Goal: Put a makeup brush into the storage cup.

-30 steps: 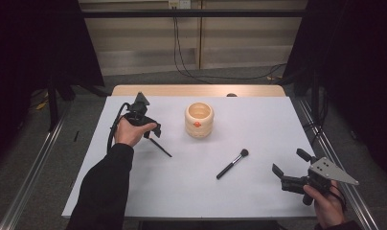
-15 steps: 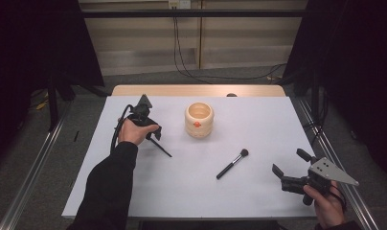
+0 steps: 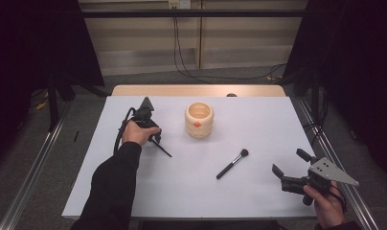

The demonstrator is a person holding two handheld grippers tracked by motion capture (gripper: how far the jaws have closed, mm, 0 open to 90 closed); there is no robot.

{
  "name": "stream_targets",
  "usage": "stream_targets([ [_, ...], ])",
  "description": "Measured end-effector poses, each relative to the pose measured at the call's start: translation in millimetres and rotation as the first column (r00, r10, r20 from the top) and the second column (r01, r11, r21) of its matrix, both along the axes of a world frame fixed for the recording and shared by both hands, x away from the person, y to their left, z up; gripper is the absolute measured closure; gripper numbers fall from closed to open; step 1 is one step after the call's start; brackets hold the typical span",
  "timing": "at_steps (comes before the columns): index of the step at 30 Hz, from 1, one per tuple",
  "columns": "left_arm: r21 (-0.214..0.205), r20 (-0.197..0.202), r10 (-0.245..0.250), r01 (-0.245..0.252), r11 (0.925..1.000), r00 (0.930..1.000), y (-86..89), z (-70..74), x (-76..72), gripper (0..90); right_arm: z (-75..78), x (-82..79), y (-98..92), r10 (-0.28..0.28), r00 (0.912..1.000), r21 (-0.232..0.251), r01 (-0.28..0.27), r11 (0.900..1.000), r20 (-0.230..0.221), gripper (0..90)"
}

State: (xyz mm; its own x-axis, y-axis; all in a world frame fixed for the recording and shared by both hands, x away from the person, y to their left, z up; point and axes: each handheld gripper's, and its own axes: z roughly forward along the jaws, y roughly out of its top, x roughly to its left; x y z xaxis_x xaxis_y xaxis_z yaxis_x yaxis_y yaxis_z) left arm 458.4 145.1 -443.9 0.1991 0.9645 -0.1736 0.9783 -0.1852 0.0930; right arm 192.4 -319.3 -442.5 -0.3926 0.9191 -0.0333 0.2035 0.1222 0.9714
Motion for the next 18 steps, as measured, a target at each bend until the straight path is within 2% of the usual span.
stream_targets([
  [5,0.011,0.007,0.016,-0.016,0.9998,0.9998,-0.6,-1.3,-0.2,44.2,-0.1,0.3,-0.1,0.003,1.0,-0.003,-0.003,1.0,0.003,0.0],
  [9,0.004,0.002,0.031,-0.031,0.9995,0.9995,0.0,-1.1,0.8,43.2,-0.2,0.5,0.1,0.005,1.0,-0.003,-0.005,1.0,0.001,0.0],
  [11,0.014,0.006,0.035,-0.035,0.9993,0.9994,-2.0,-1.8,0.2,43.3,0.0,0.3,0.3,0.005,1.0,-0.003,-0.005,1.0,0.002,0.0],
  [12,0.036,0.007,0.02,-0.02,0.9992,0.9998,-3.4,-1.5,-0.1,43.3,0.0,0.3,0.3,0.005,1.0,-0.003,-0.005,1.0,0.002,0.0],
  [15,0.074,0.021,0.017,-0.018,0.9971,0.9996,-5.5,-1.8,-1.0,48.3,-0.4,0.8,0.5,0.003,1.0,-0.001,-0.003,1.0,0.003,0.0],
  [18,0.092,0.028,0.027,-0.029,0.9954,0.9992,-3.9,-1.5,-1.4,59.5,0.0,0.0,0.3,0.008,1.0,-0.001,-0.008,1.0,0.0,0.0],
])
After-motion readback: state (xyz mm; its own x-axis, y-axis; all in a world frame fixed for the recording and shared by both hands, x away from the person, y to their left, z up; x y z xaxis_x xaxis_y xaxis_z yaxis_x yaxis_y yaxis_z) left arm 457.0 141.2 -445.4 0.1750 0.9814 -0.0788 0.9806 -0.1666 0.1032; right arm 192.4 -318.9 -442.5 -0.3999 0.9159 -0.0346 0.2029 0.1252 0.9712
